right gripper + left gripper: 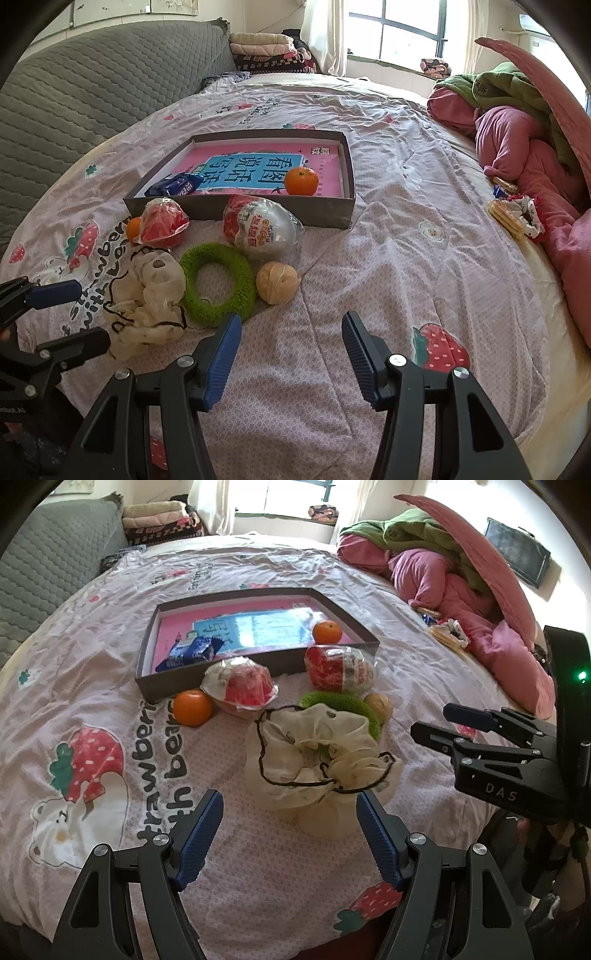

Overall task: Organize objects
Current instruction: 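Lower the left gripper onto the cream mesh bag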

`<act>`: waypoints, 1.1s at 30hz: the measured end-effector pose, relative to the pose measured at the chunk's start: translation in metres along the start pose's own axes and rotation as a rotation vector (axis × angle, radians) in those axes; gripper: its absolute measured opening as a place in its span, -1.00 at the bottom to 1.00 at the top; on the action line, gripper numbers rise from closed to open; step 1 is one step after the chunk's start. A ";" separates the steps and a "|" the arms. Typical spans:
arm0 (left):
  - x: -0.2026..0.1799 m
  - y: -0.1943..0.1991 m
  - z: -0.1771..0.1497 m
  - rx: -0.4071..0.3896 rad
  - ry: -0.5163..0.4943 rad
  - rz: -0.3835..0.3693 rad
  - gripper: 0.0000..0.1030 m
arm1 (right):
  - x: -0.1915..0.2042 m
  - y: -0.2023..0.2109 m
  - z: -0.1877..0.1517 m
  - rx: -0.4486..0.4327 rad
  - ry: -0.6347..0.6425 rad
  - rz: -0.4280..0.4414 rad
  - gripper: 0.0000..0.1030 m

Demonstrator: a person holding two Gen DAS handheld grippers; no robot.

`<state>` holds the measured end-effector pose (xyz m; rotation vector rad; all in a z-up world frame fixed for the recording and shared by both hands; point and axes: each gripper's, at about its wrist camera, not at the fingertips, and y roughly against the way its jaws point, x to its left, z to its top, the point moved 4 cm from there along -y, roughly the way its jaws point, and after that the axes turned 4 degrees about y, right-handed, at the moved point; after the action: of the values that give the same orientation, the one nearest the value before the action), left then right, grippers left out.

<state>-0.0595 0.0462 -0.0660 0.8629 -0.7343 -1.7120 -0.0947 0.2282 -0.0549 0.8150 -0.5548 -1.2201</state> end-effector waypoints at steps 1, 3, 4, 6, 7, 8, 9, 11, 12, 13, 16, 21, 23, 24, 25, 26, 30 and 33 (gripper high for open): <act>0.000 -0.002 -0.001 0.006 0.002 0.003 0.47 | 0.000 0.000 0.000 0.000 0.000 0.000 0.10; 0.002 -0.006 -0.002 0.014 0.005 0.008 0.47 | 0.000 -0.001 0.000 0.002 -0.002 0.000 0.10; 0.003 -0.009 -0.003 0.019 0.008 0.013 0.47 | 0.000 -0.001 -0.001 0.002 -0.003 -0.001 0.10; 0.005 -0.012 -0.003 0.023 0.014 0.015 0.47 | -0.001 -0.003 -0.001 0.004 -0.005 -0.001 0.10; 0.006 -0.014 -0.003 0.024 0.018 0.015 0.47 | -0.001 -0.004 -0.001 0.005 -0.006 -0.001 0.10; 0.007 -0.015 -0.003 0.026 0.023 0.018 0.47 | -0.001 -0.004 -0.001 0.005 -0.006 -0.001 0.10; 0.007 -0.016 -0.003 0.027 0.026 0.017 0.47 | -0.002 -0.004 -0.001 0.005 -0.007 -0.001 0.10; 0.009 -0.019 -0.002 0.028 0.033 0.015 0.47 | -0.003 -0.006 -0.001 0.005 -0.009 -0.001 0.10; 0.009 -0.020 -0.001 0.028 0.035 0.016 0.47 | -0.003 -0.007 -0.001 0.005 -0.009 -0.001 0.10; 0.010 -0.022 -0.001 0.030 0.039 0.015 0.47 | -0.004 -0.008 -0.001 0.006 -0.010 -0.001 0.10; 0.011 -0.026 0.001 0.036 0.044 0.011 0.47 | -0.006 -0.012 -0.001 0.011 -0.015 -0.001 0.10; 0.011 -0.033 0.002 0.047 0.046 0.005 0.47 | -0.007 -0.020 -0.001 0.022 -0.019 -0.007 0.10; 0.011 -0.036 0.002 0.051 0.047 0.002 0.47 | -0.008 -0.023 -0.001 0.026 -0.018 -0.010 0.10; 0.011 -0.037 0.002 0.054 0.049 0.000 0.47 | -0.008 -0.024 -0.002 0.027 -0.016 -0.013 0.10; 0.011 -0.038 0.002 0.056 0.050 -0.001 0.47 | -0.008 -0.027 -0.002 0.032 -0.011 -0.019 0.10; 0.012 -0.039 0.002 0.059 0.051 -0.002 0.47 | -0.008 -0.028 -0.002 0.034 -0.007 -0.021 0.10; 0.014 -0.042 0.004 0.063 0.061 -0.011 0.47 | -0.007 -0.035 -0.003 0.042 0.005 -0.027 0.10; 0.015 -0.044 0.006 0.067 0.075 -0.023 0.47 | -0.007 -0.038 -0.002 0.042 0.009 -0.027 0.10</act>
<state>-0.0901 0.0439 -0.1015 0.9797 -0.7372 -1.6744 -0.1174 0.2305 -0.0860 0.8658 -0.5658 -1.2328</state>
